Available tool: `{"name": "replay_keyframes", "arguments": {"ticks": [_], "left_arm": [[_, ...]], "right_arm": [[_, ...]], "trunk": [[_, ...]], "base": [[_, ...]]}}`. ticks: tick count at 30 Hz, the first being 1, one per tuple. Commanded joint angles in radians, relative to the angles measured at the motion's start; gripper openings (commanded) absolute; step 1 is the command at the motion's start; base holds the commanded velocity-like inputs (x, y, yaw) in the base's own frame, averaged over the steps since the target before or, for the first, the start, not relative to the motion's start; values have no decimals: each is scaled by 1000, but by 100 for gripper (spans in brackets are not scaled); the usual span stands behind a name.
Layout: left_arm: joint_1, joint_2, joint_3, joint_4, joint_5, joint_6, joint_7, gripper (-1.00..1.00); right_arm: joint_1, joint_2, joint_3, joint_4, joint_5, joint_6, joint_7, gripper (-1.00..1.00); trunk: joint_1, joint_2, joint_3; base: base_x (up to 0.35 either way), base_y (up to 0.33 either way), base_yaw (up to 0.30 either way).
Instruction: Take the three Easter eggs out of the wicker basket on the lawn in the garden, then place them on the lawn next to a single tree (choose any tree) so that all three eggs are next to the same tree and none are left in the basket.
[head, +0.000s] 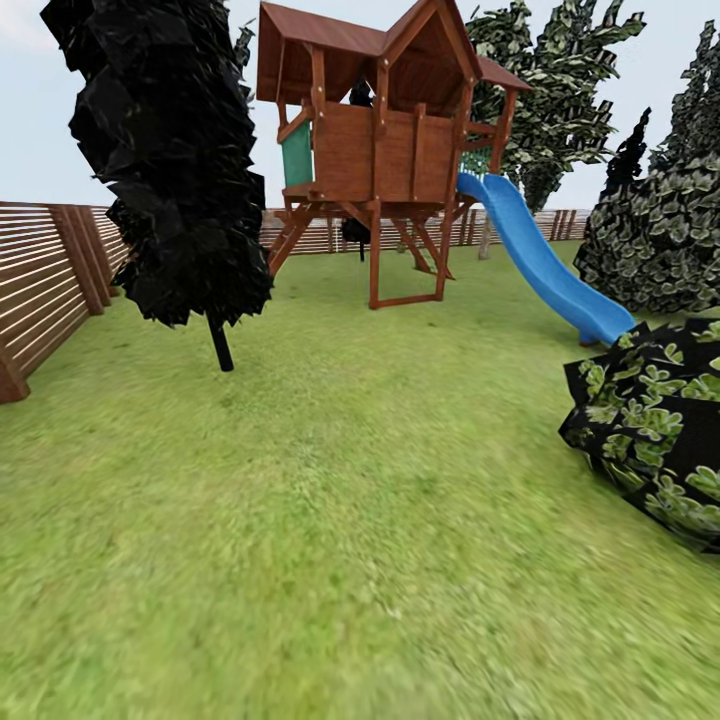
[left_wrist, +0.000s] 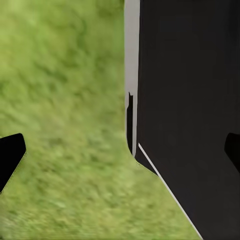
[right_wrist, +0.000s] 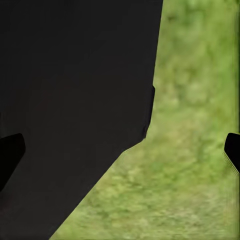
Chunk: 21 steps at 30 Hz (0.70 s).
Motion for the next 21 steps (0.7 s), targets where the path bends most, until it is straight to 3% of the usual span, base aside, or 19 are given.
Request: {"name": "replay_keyframes", "arguments": {"ticks": [1,11,21], "left_arm": [[1,0,0,-2,0,0,-1,100],[1,0,0,-2,0,0,-1,100],[1,0,0,-2,0,0,-1,100]], "right_arm": [[0,0,0,1,4,-2,1,100],[0,1,0,1,4,0,3,100],[0,6,0,7,4,-2,4,100]], "trunk": [[1,0,0],[1,0,0],[1,0,0]], "base": [[334,0,0],[334,0,-7],[334,0,-236]]}}
